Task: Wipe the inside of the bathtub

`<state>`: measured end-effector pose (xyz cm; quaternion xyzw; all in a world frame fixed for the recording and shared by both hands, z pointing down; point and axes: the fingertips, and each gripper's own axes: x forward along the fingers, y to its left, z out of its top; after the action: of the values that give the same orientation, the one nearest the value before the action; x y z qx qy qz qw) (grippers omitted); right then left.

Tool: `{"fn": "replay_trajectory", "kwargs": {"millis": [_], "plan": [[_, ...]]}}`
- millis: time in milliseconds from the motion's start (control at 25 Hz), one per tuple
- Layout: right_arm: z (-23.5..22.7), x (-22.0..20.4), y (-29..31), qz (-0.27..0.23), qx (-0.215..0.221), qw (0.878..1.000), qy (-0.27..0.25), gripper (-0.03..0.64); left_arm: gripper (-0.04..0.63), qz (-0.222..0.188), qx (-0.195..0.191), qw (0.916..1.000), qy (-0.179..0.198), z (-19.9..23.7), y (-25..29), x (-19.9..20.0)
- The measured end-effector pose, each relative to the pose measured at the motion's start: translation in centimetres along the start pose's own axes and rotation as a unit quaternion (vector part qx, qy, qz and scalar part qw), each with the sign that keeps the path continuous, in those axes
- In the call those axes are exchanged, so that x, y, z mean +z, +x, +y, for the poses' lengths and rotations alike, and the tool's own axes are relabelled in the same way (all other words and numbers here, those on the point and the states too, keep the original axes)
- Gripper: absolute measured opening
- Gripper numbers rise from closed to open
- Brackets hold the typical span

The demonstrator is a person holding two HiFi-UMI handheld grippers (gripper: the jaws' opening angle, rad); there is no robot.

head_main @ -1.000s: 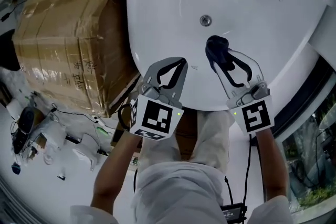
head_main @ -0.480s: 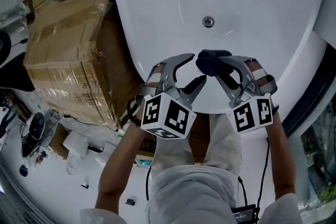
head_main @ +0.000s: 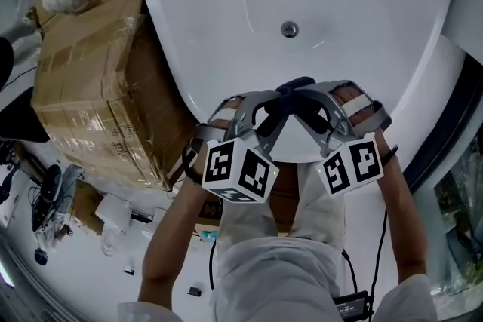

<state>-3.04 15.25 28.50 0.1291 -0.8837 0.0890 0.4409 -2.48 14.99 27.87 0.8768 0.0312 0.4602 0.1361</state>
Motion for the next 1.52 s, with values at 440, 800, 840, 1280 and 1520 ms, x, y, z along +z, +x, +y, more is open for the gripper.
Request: {"fn": "replay_trajectory", "kwargs": {"millis": [440,800,840,1280,1520], "plan": [[1.5,-2.5,0.6,0.033,0.048,0.998,-0.037,0.210,0.077,-0.008,-0.041,0.9991,0.004,-1.5,-0.1,0.3],[2.3,-4.1,1.0,0.077,0.078,0.987,-0.119,0.127,0.096,0.014,-0.064,0.9976,-0.023,-2.3,1.1,-1.0],[2.3,-4.4,1.4,0.088,0.073,0.985,-0.128,0.120,0.122,0.021,-0.059,0.9976,-0.031,-1.9,1.6,-1.3],[3.3,-7.0,5.0,0.112,0.092,0.983,-0.117,0.115,0.128,0.064,-0.067,0.9956,-0.017,-2.2,7.6,-3.9],[3.3,-10.1,8.3,0.116,0.085,0.986,-0.085,0.115,0.120,0.090,-0.064,0.9937,-0.016,-1.3,11.4,-6.1]]}}
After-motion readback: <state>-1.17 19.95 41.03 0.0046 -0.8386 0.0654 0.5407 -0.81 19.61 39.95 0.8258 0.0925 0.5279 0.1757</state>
